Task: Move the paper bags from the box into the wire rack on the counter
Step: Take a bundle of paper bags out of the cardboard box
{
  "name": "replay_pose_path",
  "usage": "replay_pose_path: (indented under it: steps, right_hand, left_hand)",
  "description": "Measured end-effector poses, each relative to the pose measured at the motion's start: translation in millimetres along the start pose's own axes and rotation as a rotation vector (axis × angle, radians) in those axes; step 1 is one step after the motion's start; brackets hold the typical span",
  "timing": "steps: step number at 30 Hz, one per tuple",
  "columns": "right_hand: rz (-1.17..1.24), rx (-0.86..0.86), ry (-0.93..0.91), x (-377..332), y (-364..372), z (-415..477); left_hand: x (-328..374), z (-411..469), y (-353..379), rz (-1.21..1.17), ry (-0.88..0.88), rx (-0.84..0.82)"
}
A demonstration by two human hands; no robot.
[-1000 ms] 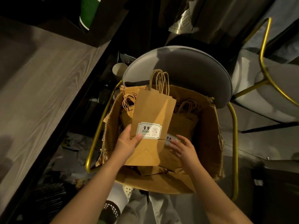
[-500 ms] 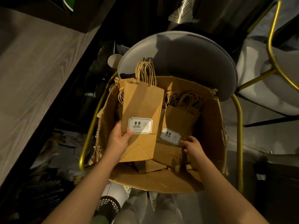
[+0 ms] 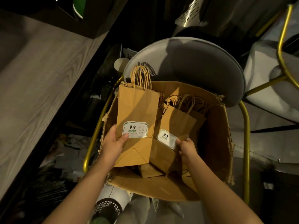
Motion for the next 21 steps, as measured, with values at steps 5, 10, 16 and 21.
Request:
replay_pose_path:
  steps: [5, 10, 16, 21]
  right_hand:
    - [0.104, 0.142, -0.135, 1.1, -20.4, -11.6]
    - [0.121, 0.16, -0.28, -9.3, -44.3, -29.3]
    - [0.193, 0.008, -0.338, -29.2, -47.9, -59.7]
    - [0.085, -0.102, -0.402, -35.8, -34.6, -75.9]
  left_hand:
    - [4.9, -0.8, 2.9, 0.006, -0.011, -0.015]
    - [10.5, -1.1, 8.7, -0.008, -0.004, -0.047]
    - [23.1, -10.9, 11.3, -0.055, -0.009, -0.073]
    - [28.7, -17.1, 19.5, -0.083, -0.009, -0.106]
Point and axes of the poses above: each hand's wrist, its own z-axis towards the middle knuckle, its own y-axis out of the palm, x = y × z, the point moved 2 cm from there along z, towards the middle knuckle, and after that the axes turned 6 degrees about y, right-handed, at the moved point
